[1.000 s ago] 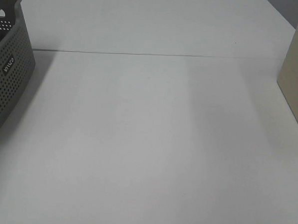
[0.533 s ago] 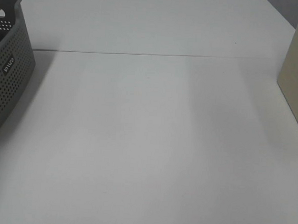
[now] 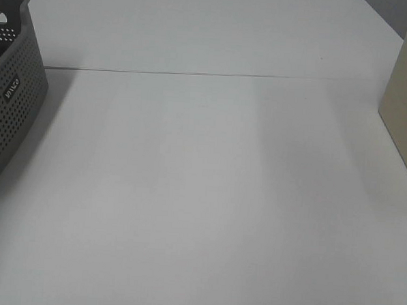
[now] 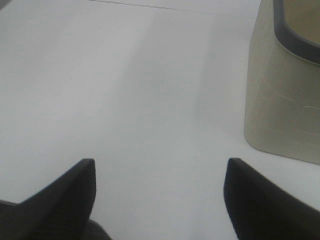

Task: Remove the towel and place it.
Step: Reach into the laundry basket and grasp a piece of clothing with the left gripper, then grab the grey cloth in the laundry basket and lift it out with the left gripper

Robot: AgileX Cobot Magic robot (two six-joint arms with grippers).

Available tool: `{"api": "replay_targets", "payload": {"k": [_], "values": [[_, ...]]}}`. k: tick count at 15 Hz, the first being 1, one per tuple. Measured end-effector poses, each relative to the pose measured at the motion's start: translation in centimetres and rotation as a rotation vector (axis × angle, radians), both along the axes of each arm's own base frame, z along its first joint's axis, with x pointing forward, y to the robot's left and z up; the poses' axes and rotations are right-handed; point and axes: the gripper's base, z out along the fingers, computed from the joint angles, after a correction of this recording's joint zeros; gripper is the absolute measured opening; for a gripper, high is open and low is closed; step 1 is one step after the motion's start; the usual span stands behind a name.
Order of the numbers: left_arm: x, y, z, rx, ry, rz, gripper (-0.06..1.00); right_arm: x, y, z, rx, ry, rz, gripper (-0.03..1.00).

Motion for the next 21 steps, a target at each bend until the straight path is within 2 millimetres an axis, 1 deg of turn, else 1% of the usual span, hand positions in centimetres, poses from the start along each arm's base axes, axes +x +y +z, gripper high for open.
{"api": "replay_targets", "payload": {"k": [2,4,6,8,9,12,14,16,19,20,21], "values": [[0.4,0.0,0.1,0.004,-0.045,-0.009,0.63,0.0,0.0,0.0,0.000,0.000,0.000,0.70],[0.2,0.1,0.1,0.002,-0.021,0.000,0.63,0.0,0.0,0.0,0.000,0.000,0.000,0.70],[-0.4,0.8,-0.1,-0.008,0.026,0.025,0.63,0.0,0.0,0.0,0.000,0.000,0.000,0.70],[-0.8,1.8,-0.1,-0.013,0.039,0.048,0.62,0.0,0.0,0.0,0.000,0.000,0.000,0.70],[-0.9,2.0,-0.1,-0.020,0.038,0.052,0.60,0.0,0.0,0.0,0.000,0.000,0.000,0.70],[-0.6,1.9,-0.6,-0.042,0.026,0.056,0.42,0.0,0.0,0.0,0.000,0.000,0.000,0.70],[-0.4,1.9,-1.3,-0.055,0.028,0.055,0.37,0.0,0.0,0.0,0.000,0.000,0.000,0.70],[-0.2,1.7,-2.1,-0.081,0.038,0.061,0.34,0.0,0.0,0.0,0.000,0.000,0.000,0.70],[0.0,1.6,-2.3,-0.097,0.014,0.074,0.34,0.0,0.0,0.0,0.000,0.000,0.000,0.70],[0.0,1.7,-2.2,-0.096,0.010,0.076,0.33,0.0,0.0,0.0,0.000,0.000,0.000,0.70],[0.0,1.7,-2.2,-0.092,0.011,0.077,0.28,0.0,0.0,0.0,0.000,0.000,0.000,0.70]]}}
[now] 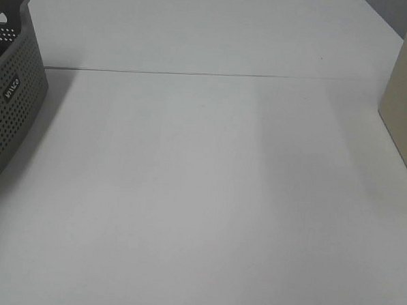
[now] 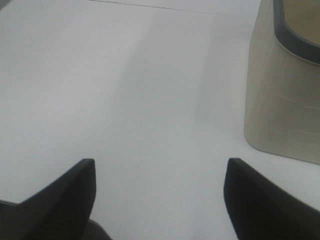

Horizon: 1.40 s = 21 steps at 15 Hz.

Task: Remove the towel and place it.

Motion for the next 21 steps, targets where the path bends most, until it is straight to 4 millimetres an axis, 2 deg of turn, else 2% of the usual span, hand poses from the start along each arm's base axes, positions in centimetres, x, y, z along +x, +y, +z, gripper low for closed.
{"api": "replay_targets", "payload": {"k": [2,3,6,8,11,14,16,19,20,21], "values": [[-0.2,0.0,0.4,0.005,0.003,0.001,0.05,0.0,0.0,0.0,0.000,0.000,0.000,0.70],[-0.4,0.0,1.0,0.007,0.006,0.004,0.00,0.0,0.0,0.0,0.000,0.000,0.000,0.70],[-1.9,-0.7,5.0,-0.030,-0.020,0.032,0.00,0.0,0.0,0.0,0.000,0.000,0.000,0.70],[-2.8,-1.4,8.0,-0.089,-0.102,0.068,0.00,0.0,0.0,0.0,0.000,0.000,0.000,0.70],[-4.5,-3.2,13.9,-0.142,-0.288,0.063,0.00,0.0,0.0,0.0,0.000,0.000,0.000,0.70],[-7.3,-6.5,19.6,-0.175,-0.440,-0.001,0.00,0.0,0.0,0.0,0.000,0.000,0.000,0.70],[-8.8,-8.5,22.1,-0.196,-0.511,-0.032,0.00,0.0,0.0,0.0,0.000,0.000,0.000,0.70],[-12.3,-12.6,26.7,-0.248,-0.671,-0.102,0.00,0.0,0.0,0.0,0.000,0.000,0.000,0.70],[-14.6,-15.1,29.0,-0.282,-0.751,-0.170,0.00,0.0,0.0,0.0,0.000,0.000,0.000,0.70],[-15.4,-16.2,29.9,-0.296,-0.779,-0.193,0.00,0.0,0.0,0.0,0.000,0.000,0.000,0.70]]}}
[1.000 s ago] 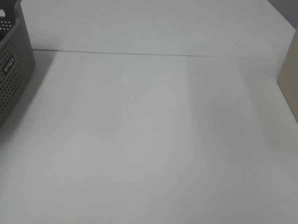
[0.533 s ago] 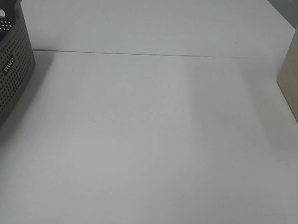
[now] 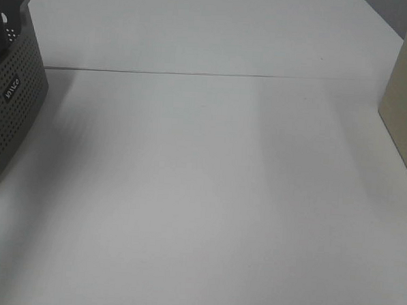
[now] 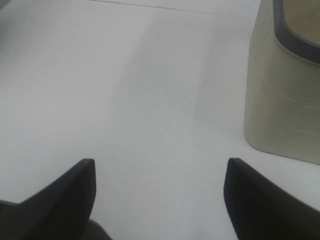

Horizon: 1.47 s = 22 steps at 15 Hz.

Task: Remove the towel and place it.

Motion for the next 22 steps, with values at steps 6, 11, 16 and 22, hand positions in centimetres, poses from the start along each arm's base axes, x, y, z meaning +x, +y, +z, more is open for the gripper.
{"api": "replay_targets", "payload": {"k": [6,11,16,22], "values": [[-1.9,-5.8,2.8,-0.104,-0.068,-0.126,0.00,0.4,0.0,0.1,-0.001,0.021,0.000,0.70],[-1.1,-12.6,-0.7,-0.024,0.075,-0.286,0.00,5.2,1.4,1.0,0.068,0.153,0.110,0.70],[-0.7,-13.0,-1.3,-0.041,0.102,-0.272,0.00,10.5,3.4,2.8,0.245,-0.024,0.252,0.70],[-1.2,-14.2,-1.1,-0.183,0.137,-0.346,0.00,19.1,6.6,1.1,0.408,-0.026,0.603,0.70]]}}
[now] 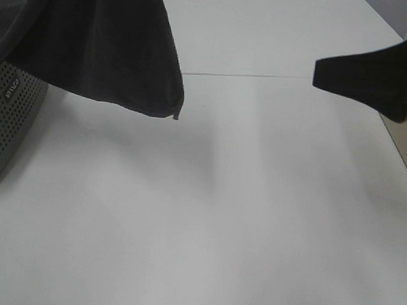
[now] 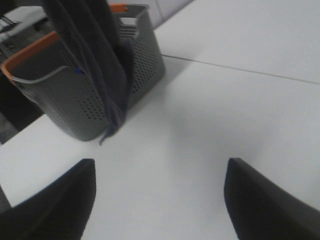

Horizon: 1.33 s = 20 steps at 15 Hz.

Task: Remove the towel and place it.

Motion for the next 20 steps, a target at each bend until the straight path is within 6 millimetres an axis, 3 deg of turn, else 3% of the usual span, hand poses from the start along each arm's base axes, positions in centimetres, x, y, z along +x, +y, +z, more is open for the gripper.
{"api": "replay_targets", "payload": {"k": [3,4,6,7,11,13,16,20], "values": [[-0.1,-0.3,0.1,-0.040,0.010,-0.017,0.00,3.8,1.8,-0.5,0.044,0.042,0.101,0.70],[-0.1,-0.3,0.2,-0.044,0.006,-0.017,0.00,4.2,2.7,-0.6,0.034,0.049,0.139,0.70],[-0.1,-0.4,0.3,-0.052,-0.002,-0.017,0.00,5.2,6.5,-1.2,-0.029,0.059,0.234,0.70],[-0.1,-0.4,0.3,-0.059,0.002,-0.021,0.00,6.4,9.3,-0.9,-0.065,0.033,0.253,0.70],[-0.1,-0.5,0.3,-0.064,0.006,-0.024,0.00,6.9,12.8,-1.5,-0.086,0.040,0.328,0.70],[-0.1,-0.5,0.3,-0.065,0.004,-0.023,0.00,6.6,14.6,-3.1,-0.123,0.072,0.365,0.70],[-0.1,-0.5,0.3,-0.065,0.004,-0.023,0.00,6.6,15.2,-3.9,-0.148,0.091,0.354,0.66],[-0.1,-0.5,0.3,-0.064,0.003,-0.023,0.00,6.8,15.1,-4.0,-0.157,0.087,0.338,0.45]]}}
